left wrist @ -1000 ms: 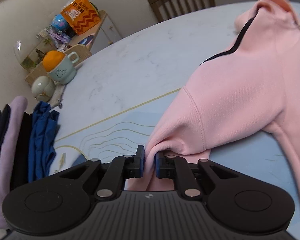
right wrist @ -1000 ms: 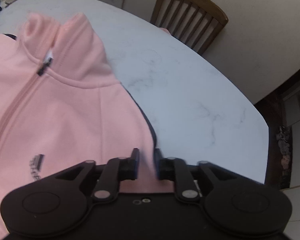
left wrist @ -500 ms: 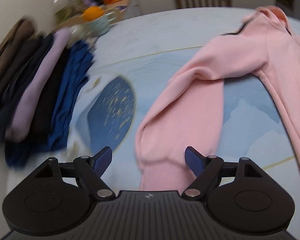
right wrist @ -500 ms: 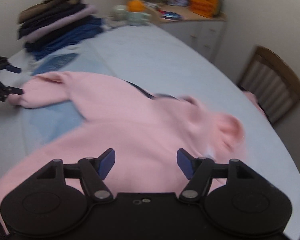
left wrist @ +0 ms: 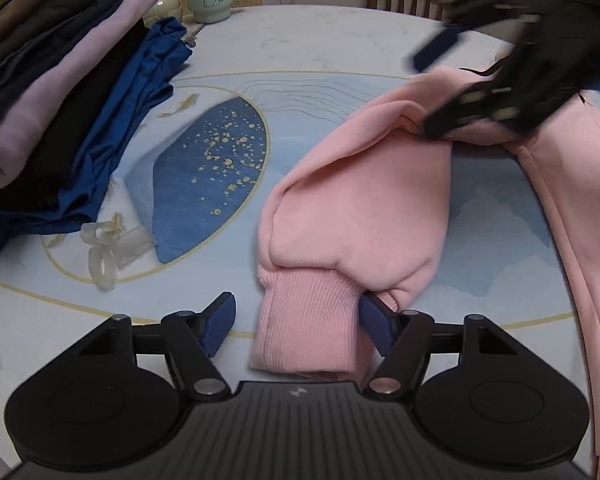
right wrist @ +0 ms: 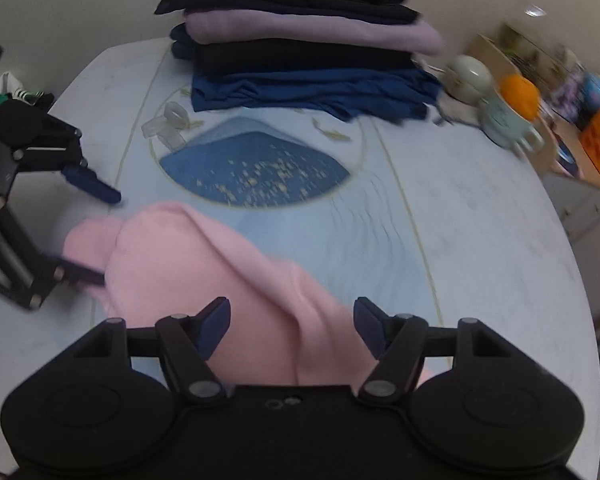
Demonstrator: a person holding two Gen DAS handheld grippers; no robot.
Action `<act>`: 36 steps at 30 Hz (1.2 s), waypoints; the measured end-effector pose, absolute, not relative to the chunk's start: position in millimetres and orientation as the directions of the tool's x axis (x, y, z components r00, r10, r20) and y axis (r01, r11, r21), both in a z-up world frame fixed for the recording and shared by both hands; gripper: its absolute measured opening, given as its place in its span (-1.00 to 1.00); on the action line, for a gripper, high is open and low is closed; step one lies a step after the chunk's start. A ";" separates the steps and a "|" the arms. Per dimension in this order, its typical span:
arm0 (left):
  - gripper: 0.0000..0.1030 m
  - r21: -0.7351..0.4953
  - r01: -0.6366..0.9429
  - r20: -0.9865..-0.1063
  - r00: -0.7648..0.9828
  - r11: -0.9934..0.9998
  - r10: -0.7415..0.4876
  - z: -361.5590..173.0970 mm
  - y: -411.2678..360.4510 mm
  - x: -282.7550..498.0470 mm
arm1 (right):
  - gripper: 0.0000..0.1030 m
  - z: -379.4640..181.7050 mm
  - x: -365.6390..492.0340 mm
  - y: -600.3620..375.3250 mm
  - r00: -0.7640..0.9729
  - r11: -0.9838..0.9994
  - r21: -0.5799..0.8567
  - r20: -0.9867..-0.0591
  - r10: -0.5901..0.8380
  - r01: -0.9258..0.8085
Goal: Fold clothes
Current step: 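Grasp the sleeve cuff with the left gripper and pull it straight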
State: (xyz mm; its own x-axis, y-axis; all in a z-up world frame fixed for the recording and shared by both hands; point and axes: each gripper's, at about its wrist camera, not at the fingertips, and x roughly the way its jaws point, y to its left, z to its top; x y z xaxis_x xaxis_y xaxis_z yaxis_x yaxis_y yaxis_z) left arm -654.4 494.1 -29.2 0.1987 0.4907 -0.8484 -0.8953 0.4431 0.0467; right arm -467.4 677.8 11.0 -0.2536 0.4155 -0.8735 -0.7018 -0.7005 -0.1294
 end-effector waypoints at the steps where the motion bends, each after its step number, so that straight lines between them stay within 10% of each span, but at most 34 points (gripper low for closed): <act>1: 0.33 0.048 -0.893 -0.845 0.202 0.447 0.495 -26.6 491.4 -655.6 | 1.00 6.8 -475.7 681.0 -0.260 -0.716 -0.125 -0.877 0.403 -0.687; 23: 0.43 0.048 -0.700 -0.789 0.411 0.712 0.457 -17.8 480.0 -617.5 | 1.00 49.9 -448.2 580.4 -0.338 -0.739 -0.121 -0.833 0.439 -0.663; 28: -0.72 0.148 -0.703 -0.776 0.354 0.696 0.522 -21.1 482.7 -598.0 | 1.00 48.7 -435.6 567.9 -0.337 -0.681 -0.096 -0.813 0.475 -0.726; 36: -0.81 0.568 -0.685 -0.546 0.101 0.456 0.831 -13.6 519.0 -627.8 | 1.00 45.3 -407.9 583.5 -0.296 -0.654 -0.067 -0.853 0.429 -0.753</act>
State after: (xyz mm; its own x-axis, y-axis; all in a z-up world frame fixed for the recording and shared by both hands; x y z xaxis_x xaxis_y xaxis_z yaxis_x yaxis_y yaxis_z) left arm -627.8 519.0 -13.6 0.1010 0.8314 -0.5464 -0.6854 0.4562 0.5676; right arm -407.9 583.5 45.3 -0.2960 0.4291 -0.8534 -0.7534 -0.6540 -0.0675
